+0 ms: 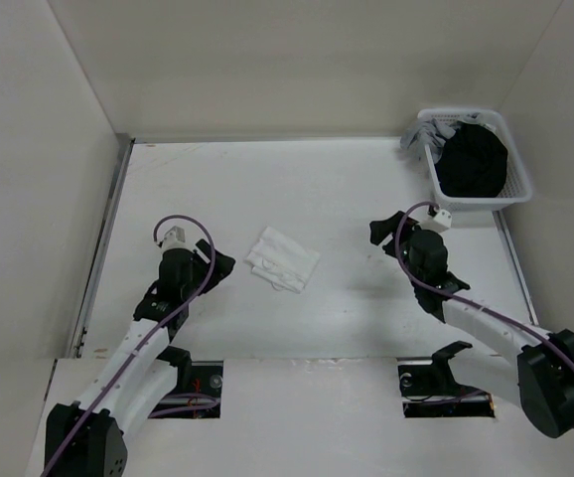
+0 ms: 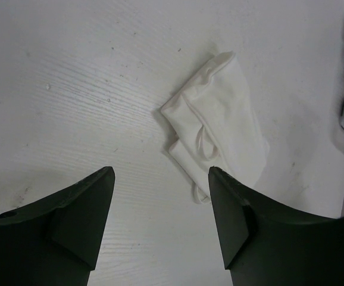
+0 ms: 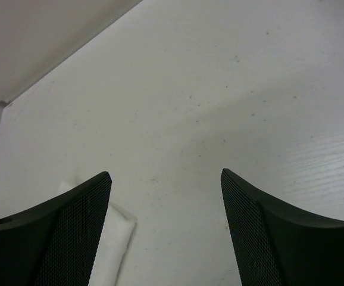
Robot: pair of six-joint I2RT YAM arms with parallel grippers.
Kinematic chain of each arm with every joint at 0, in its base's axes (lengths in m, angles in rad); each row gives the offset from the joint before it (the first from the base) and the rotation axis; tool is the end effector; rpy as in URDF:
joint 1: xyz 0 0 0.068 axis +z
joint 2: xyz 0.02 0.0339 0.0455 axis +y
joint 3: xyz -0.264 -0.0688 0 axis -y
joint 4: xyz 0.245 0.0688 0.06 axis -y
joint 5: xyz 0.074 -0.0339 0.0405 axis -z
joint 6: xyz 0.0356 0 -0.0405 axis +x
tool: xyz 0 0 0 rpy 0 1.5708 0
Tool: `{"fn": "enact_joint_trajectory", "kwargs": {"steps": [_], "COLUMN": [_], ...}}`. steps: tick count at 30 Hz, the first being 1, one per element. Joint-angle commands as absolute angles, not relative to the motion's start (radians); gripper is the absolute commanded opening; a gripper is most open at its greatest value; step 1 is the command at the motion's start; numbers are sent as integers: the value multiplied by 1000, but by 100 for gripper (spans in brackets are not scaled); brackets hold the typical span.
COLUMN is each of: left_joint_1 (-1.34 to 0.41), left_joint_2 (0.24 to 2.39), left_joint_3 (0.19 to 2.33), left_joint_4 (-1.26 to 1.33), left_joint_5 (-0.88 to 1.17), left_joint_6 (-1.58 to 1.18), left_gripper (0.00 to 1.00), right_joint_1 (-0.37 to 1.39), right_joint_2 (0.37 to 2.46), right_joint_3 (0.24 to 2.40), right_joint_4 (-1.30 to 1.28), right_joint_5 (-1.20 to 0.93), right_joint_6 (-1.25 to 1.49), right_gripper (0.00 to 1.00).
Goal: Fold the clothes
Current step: Fold the tank top
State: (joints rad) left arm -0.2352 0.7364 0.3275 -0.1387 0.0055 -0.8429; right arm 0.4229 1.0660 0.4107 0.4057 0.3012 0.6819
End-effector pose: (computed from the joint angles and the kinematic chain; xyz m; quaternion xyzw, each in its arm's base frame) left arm 0.1620 -0.0390 0.1914 -0.2596 0.8324 -0.2534 0.4189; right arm 0.2121 0.0839 0.2162 0.1921 0.7623 0.2175 0.5786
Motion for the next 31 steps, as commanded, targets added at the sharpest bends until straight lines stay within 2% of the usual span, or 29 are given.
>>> {"fn": "enact_joint_trajectory", "kwargs": {"steps": [1, 29, 31], "left_joint_1": [-229, -312, -321], "left_joint_2": [755, 917, 923], "left_joint_3": [331, 359, 368], "left_joint_4": [-86, 71, 64], "left_joint_5": [11, 2, -2], "left_joint_6": [-824, -784, -782], "left_gripper": [64, 63, 65], "right_joint_1": [398, 401, 401], "right_joint_2": [1034, 1138, 1143], "right_joint_3": [397, 420, 420], "right_joint_4": [499, 522, 522], "right_joint_5": [348, 288, 284], "right_joint_6": [703, 707, 712], "right_gripper": [79, 76, 76]}}
